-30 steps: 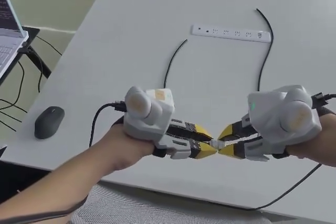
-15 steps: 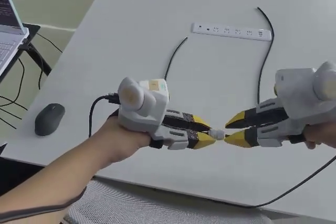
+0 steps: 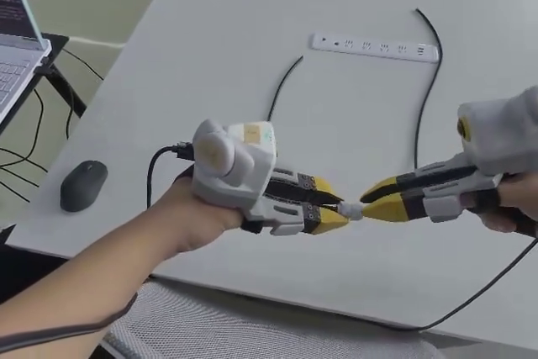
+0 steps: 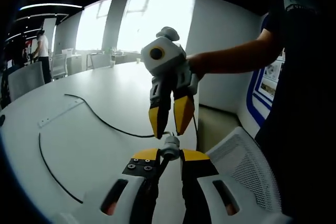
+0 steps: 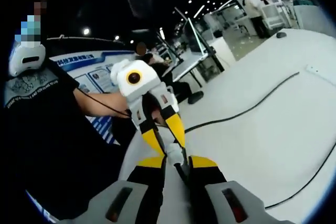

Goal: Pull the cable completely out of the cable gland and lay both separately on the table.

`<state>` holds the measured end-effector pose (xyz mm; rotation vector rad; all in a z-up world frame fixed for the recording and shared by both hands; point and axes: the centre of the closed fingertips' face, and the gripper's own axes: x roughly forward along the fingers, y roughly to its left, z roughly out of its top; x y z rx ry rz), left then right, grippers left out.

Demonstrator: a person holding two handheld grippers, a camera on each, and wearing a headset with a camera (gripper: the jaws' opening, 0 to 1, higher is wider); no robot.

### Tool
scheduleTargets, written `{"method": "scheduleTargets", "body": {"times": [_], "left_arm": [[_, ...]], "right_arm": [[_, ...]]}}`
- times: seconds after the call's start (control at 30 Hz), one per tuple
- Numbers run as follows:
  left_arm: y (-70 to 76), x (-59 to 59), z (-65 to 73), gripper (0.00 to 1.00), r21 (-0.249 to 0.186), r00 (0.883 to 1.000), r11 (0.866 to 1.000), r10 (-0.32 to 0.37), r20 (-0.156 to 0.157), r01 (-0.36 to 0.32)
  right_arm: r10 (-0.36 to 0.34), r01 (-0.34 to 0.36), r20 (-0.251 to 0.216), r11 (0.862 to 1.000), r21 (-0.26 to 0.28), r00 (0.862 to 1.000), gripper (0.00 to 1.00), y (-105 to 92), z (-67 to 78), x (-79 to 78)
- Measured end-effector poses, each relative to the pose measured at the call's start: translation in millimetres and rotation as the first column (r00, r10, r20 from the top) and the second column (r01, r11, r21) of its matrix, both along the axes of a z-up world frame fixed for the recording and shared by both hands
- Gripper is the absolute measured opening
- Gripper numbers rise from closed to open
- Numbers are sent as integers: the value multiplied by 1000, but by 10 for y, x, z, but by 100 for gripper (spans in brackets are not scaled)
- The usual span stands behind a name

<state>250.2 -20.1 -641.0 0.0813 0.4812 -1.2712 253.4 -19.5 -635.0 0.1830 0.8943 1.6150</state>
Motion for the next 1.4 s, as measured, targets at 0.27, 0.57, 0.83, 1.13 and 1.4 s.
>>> {"method": "scheduleTargets", "body": {"times": [0.27,0.57,0.83,1.13,1.4], "left_arm": [[-31,-32,27,15,5,1000,1000,-20,18,20],[-42,-47,22,15,11,1000,1000,-25,18,25],[-50,-53,-30,15,18,1000,1000,-21,-13,21],[-43,-45,-15,15,0,999,1000,-14,-51,14],[-11,-26,12,15,-28,993,999,13,-116,-17]], "right_arm": [[27,-26,-77,1000,15,997,11,23,-20,-100],[38,-37,-74,999,18,997,9,29,-22,-168],[77,-75,124,997,-17,989,8,13,-46,-174],[95,-85,313,995,-46,945,7,7,-25,-180],[141,-88,602,989,-117,786,7,30,-11,-166]]}}
